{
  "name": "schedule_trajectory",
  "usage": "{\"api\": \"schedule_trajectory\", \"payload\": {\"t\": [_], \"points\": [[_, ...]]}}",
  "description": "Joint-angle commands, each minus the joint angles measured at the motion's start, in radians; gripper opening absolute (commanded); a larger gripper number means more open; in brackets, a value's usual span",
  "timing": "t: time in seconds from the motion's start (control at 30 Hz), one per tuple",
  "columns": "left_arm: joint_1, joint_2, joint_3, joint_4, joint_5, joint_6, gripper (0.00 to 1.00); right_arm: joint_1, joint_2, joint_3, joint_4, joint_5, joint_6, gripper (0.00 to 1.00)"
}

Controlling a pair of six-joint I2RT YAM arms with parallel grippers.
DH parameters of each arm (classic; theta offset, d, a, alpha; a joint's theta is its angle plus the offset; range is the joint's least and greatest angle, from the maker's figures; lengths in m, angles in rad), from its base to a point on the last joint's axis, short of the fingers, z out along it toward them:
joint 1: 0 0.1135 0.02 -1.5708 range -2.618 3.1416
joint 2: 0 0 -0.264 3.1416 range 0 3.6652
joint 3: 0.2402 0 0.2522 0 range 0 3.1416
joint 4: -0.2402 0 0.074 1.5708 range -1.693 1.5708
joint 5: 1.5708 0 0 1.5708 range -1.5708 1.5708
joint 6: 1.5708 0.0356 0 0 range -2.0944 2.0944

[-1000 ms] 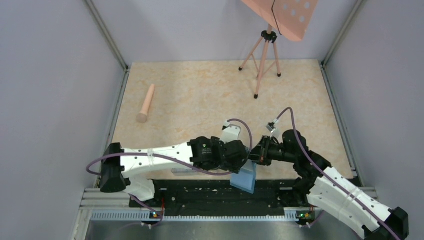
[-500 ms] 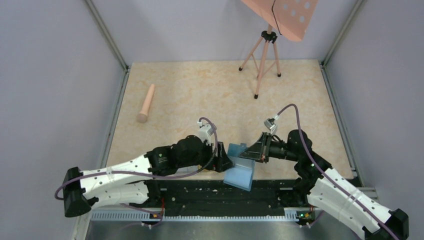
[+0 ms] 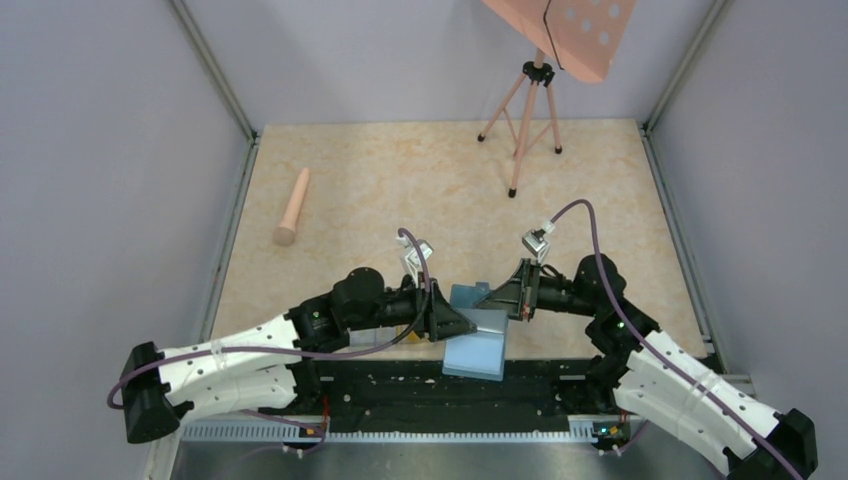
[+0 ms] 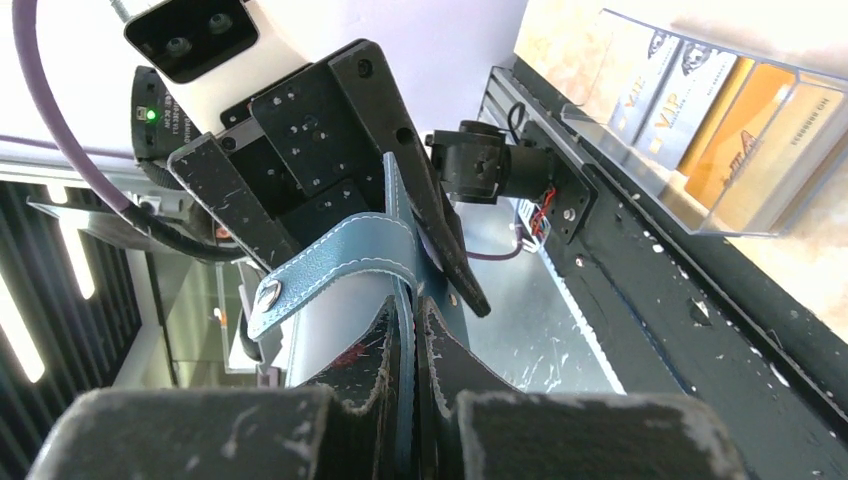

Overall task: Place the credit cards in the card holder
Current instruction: Open the card holder.

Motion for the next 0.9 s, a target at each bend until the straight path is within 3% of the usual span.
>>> {"api": "schedule_trajectory", "payload": {"t": [0.0,0.13,0.2,0.37,0.43,0.5,0.57,0.63,0.87], "points": [[0.003,-0.007,-0.009,0.157,0.033,-0.016,0.55,-0.006,0.001,0.041,0.096,-0.009,0.016,0.0],[0.004,0.004,-0.011,0.181,0.044,-0.027,0.52,-0.006,0.003,0.02,0.122,-0.018,0.012,0.0],[0.005,0.016,-0.006,0.188,0.049,-0.03,0.47,-0.006,0.002,0.011,0.128,-0.016,0.011,0.0],[0.007,0.011,-0.001,0.162,0.016,-0.035,0.05,-0.005,0.003,0.006,0.117,-0.011,-0.011,0.07],[0.01,-0.005,0.001,0.129,-0.005,-0.038,0.0,-0.007,0.004,0.032,0.053,-0.004,-0.07,0.11],[0.015,-0.026,0.0,0.083,-0.025,-0.045,0.0,-0.011,0.015,0.117,-0.142,0.023,-0.227,0.16],[0.021,-0.05,0.002,0.031,-0.041,-0.049,0.0,-0.011,0.035,0.222,-0.373,0.107,-0.374,0.33],[0.024,-0.072,0.008,-0.036,-0.059,-0.048,0.0,-0.012,0.061,0.297,-0.502,0.159,-0.468,0.45],[0.044,-0.064,0.122,-0.47,-0.146,-0.023,0.0,-0.012,0.111,0.384,-0.633,0.204,-0.575,0.86]]}}
